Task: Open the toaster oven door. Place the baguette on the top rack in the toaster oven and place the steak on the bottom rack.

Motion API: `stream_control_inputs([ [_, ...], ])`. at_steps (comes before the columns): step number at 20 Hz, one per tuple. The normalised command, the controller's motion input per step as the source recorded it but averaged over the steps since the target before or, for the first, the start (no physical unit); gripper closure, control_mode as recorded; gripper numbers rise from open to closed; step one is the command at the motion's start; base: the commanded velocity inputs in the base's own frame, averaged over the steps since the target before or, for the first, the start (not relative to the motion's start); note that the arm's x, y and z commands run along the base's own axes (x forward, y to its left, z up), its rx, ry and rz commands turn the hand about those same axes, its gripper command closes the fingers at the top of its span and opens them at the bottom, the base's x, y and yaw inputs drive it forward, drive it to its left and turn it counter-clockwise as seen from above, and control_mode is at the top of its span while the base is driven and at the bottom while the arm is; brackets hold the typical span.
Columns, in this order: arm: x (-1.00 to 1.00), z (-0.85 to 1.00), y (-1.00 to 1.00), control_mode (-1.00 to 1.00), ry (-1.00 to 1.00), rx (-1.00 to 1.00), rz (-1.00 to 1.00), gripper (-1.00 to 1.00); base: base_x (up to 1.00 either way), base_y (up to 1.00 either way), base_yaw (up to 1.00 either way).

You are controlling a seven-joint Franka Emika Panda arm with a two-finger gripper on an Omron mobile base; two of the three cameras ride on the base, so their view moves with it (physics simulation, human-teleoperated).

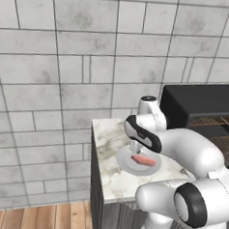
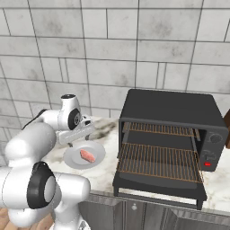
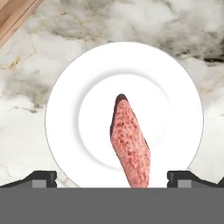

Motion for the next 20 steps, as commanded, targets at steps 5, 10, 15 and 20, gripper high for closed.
stream_control_inputs([
  [5,0.03,-0.22,-0.09,-1.00,0.00,0.00,0.00,-1.00,0.00,0.00,0.00],
  [10,0.05,-0.27,-0.01,-1.00,0.00,0.00,0.00,-1.00,0.00,0.00,0.00],
  [15,0.10,-0.24,0.00,-1.00,-0.01,0.00,0.00,-1.00,0.00,0.00,0.00],
  [20,0.03,-0.18,-0.02,-1.00,-0.02,0.00,0.02,-1.00,0.00,0.00,0.00],
])
